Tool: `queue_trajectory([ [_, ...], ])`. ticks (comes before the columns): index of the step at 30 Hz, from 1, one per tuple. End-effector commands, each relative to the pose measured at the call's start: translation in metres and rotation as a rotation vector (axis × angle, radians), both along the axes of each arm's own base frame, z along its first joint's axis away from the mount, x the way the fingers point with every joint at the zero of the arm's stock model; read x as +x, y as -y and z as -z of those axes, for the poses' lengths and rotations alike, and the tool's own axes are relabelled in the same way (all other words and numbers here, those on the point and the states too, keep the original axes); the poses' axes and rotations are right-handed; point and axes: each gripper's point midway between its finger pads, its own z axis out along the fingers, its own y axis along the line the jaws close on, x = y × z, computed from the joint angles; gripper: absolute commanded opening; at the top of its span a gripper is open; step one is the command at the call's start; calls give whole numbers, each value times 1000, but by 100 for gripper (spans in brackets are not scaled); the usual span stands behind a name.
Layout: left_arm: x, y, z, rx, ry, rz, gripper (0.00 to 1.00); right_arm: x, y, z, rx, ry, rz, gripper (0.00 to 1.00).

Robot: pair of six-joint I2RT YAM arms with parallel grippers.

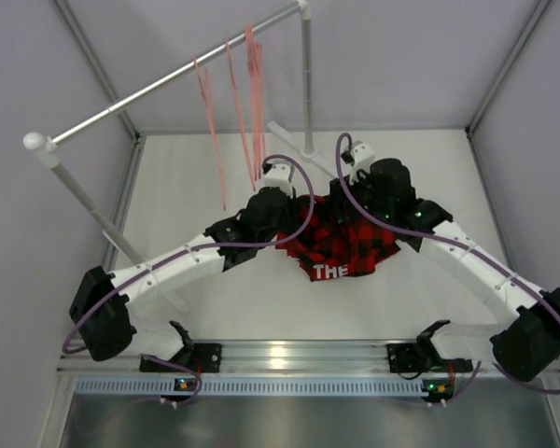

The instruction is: Place the shirt on the hanger

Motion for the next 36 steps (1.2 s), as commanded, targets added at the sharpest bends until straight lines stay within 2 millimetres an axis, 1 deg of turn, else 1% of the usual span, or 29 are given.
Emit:
queue_trajectory([
  [1, 2, -3, -15, -17, 34, -3, 0, -4, -24, 4, -5, 11, -86, 61],
  [3, 3, -5, -17, -18, 39, -7, 0, -5, -25, 9, -22, 8, -91, 61],
  [4, 3, -4, -17, -17, 39, -5, 0, -3, -23, 14, -34, 7, -77, 61],
  [6, 2, -5, -18, -22, 39, -2, 0, -1, -19, 16, -51, 17, -63, 61],
  [9, -1, -4, -21, -33, 41, 11, 0, 6, -11, 24, -100, 36, -27, 61],
  [11, -3, -3, -22, -36, 46, 26, 0, 12, -3, 32, -135, 31, 18, 61],
  [13, -6, -2, -28, -55, 62, 51, 0, 15, -3, 38, -147, 24, 27, 55],
  [14, -7, -1, -29, -60, 66, 62, 0, 17, -5, 37, -142, 31, 26, 49],
  [15, -11, 2, -29, -68, 63, 89, 0, 19, -6, 39, -142, 32, 26, 46],
  [16, -11, 4, -32, -78, 76, 103, 0, 20, -8, 40, -137, 32, 26, 43],
  [17, -12, 5, -32, -79, 75, 112, 0, 23, -10, 38, -130, 40, 28, 40],
  [18, -13, 7, -30, -76, 70, 121, 0, 26, -11, 37, -126, 41, 29, 32],
  [20, -13, 7, -27, -65, 70, 126, 0, 27, -15, 32, -119, 48, 18, 21],
  [21, -13, 7, -26, -62, 69, 126, 0, 28, -15, 28, -113, 55, 18, 5],
  [22, -12, 6, -24, -56, 68, 121, 0, 29, -16, 22, -105, 66, 20, 0],
  [24, -10, 5, -21, -46, 68, 112, 0, 27, -16, 15, -95, 82, 14, 0],
  [25, -8, 4, -21, -38, 72, 102, 0, 24, -14, 5, -79, 101, 16, 0],
  [26, -7, 3, -21, -34, 73, 94, 0, 23, -12, 1, -72, 109, 22, 0],
  [27, -5, 3, -20, -29, 72, 87, 0, 20, -8, -9, -56, 130, 34, 0],
  [28, -3, 2, -20, -20, 72, 76, 3, 20, -3, -16, -50, 146, 58, 0],
  [29, 2, -2, -24, -14, 81, 46, 11, 17, 0, -19, -48, 147, 69, 0],
  [30, 3, -4, -21, 7, 70, 34, 20, 13, 5, -29, -34, 165, 84, 0],
  [31, 4, -6, -22, 19, 72, 26, 32, 13, 11, -34, -36, 172, 106, 0],
  [32, 5, -7, -23, 23, 75, 20, 36, 9, 14, -33, -39, 158, 115, 0],
  [33, 7, -8, -29, 20, 86, 12, 38, 5, 17, -38, -34, 161, 116, 0],
  [34, 6, -8, -31, 23, 90, 19, 41, 3, 18, -39, -33, 155, 115, 0],
  [35, 5, -5, -38, 9, 101, 34, 43, -3, 18, -34, -45, 126, 103, 0],
  [36, 4, -3, -41, 3, 109, 52, 44, -5, 18, -33, -46, 116, 95, 0],
])
